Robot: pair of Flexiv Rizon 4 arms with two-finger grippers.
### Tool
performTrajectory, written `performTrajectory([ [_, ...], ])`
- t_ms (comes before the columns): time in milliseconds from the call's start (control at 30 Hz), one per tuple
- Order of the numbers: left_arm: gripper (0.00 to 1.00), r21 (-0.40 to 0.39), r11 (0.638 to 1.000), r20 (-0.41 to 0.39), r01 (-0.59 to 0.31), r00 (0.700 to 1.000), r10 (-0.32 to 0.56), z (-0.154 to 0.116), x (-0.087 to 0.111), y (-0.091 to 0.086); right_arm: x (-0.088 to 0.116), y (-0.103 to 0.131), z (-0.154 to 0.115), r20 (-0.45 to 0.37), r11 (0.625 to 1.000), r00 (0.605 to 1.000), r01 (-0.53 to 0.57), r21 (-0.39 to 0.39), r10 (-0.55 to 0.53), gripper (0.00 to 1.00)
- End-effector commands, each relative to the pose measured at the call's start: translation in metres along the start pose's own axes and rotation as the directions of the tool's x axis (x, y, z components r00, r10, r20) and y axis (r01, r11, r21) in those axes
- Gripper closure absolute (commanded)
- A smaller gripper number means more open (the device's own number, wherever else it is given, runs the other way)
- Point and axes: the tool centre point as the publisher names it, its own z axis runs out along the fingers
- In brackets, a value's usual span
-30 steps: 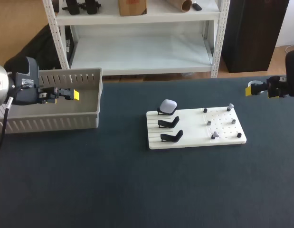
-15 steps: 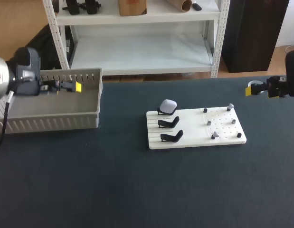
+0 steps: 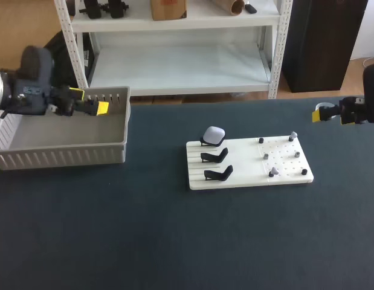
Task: Pick up each earbud case from the left stands, insert the matching earbuds, close the lid, and place the case in the box.
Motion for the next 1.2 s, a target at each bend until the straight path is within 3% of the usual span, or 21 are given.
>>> performTrajectory([
  [33, 0.00, 0.501, 0.671, 0.361, -0.546, 0.837, 0.412, -0.006, 0.005, 0.004, 0.000, 0.000, 0.000, 0.000, 1.000, 1.000, 0.001, -0.002, -0.001, 0.00],
  [300, 0.00, 0.503, 0.670, 0.363, -0.546, 0.837, 0.410, -0.001, 0.006, 0.001, 0.000, 0.000, 0.000, 0.000, 1.000, 1.000, 0.001, -0.002, -0.001, 0.00],
  [333, 0.00, 0.512, 0.660, 0.368, -0.551, 0.834, 0.411, 0.005, 0.007, -0.004, 0.000, 0.000, 0.000, 0.000, 1.000, 1.000, 0.001, -0.002, -0.001, 0.00],
  [533, 0.00, 0.506, 0.675, 0.328, -0.537, 0.844, 0.425, 0.047, -0.004, -0.022, 0.000, 0.000, 0.000, 0.000, 1.000, 1.000, 0.001, -0.002, -0.001, 0.00],
  [633, 0.00, 0.472, 0.708, 0.330, -0.525, 0.850, 0.410, 0.068, -0.006, -0.025, 0.000, 0.000, 0.000, 0.000, 1.000, 1.000, 0.001, -0.002, -0.001, 0.00],
  [867, 0.00, 0.503, 0.720, 0.277, -0.478, 0.878, 0.390, 0.117, -0.004, -0.037, 0.000, 0.000, 0.000, 0.000, 1.000, 1.000, 0.001, -0.002, -0.001, 0.00],
  [1200, 0.00, 0.494, 0.717, 0.204, -0.491, 0.868, 0.454, 0.166, 0.000, -0.051, 0.000, 0.000, 0.000, 0.000, 1.000, 1.000, 0.001, -0.002, -0.001, 0.00],
])
